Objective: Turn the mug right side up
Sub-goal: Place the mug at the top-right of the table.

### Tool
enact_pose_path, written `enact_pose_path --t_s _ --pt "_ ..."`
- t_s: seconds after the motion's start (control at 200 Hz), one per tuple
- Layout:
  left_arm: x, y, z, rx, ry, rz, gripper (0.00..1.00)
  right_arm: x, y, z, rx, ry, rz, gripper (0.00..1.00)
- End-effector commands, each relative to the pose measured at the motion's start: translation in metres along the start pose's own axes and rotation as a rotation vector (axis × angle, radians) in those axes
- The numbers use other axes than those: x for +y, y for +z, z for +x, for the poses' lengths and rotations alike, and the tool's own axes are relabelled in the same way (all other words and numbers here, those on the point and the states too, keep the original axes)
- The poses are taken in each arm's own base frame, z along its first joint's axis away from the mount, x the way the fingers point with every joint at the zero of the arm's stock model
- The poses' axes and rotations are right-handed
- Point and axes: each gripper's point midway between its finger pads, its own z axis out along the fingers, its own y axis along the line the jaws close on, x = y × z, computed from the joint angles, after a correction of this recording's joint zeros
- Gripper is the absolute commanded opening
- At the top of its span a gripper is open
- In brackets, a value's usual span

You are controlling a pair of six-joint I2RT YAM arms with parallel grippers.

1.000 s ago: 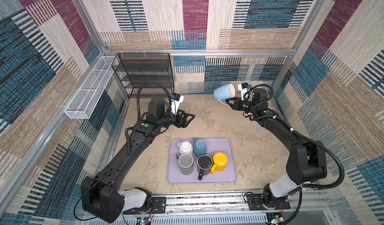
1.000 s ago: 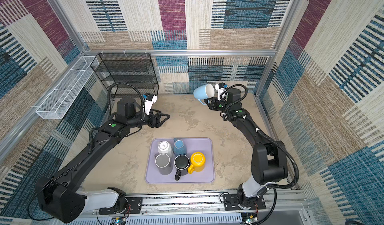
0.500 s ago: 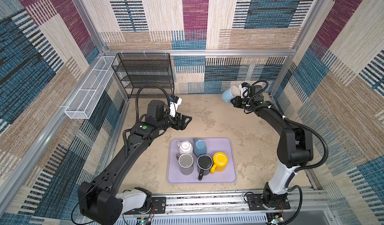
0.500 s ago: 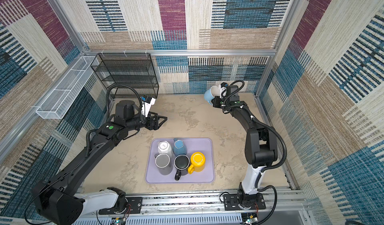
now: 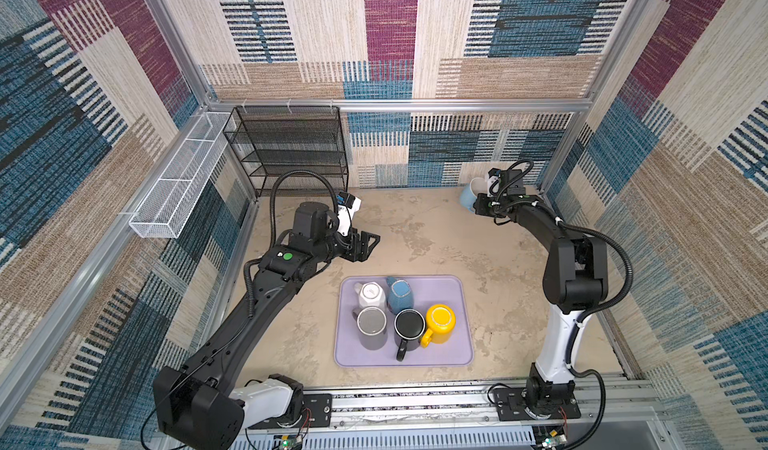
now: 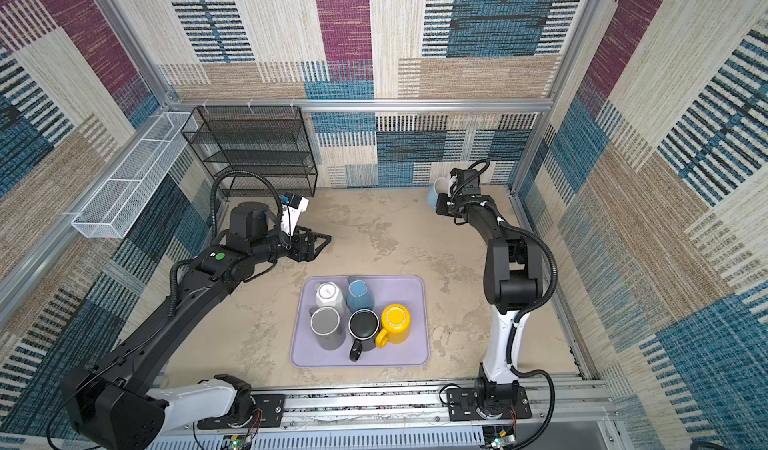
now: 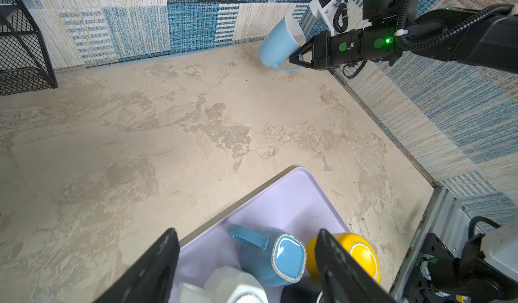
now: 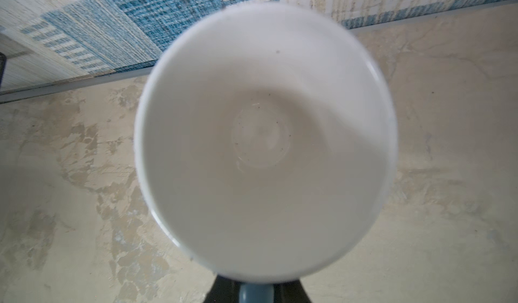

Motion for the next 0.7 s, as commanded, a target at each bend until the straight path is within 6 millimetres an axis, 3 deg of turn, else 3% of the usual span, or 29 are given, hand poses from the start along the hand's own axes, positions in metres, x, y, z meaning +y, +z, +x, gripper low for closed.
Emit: enact_pose_path --t_s 0.0,0.331,0.696 --pt "0.004 -0.001 0.003 0.006 0.025 -0.025 0.77 -0.006 0.003 -0.012 -0.038 -0.033 0.031 0.00" --pt "0.007 0.000 0.005 0.016 0.008 -0.040 0.76 -0.026 0.018 0.000 0.012 -0.038 0.104 0.00" --pt "0.012 0.001 0.004 0.008 -0.008 -0.063 0.76 -0.038 0.010 0.017 0.091 -0.050 0.176 0.00"
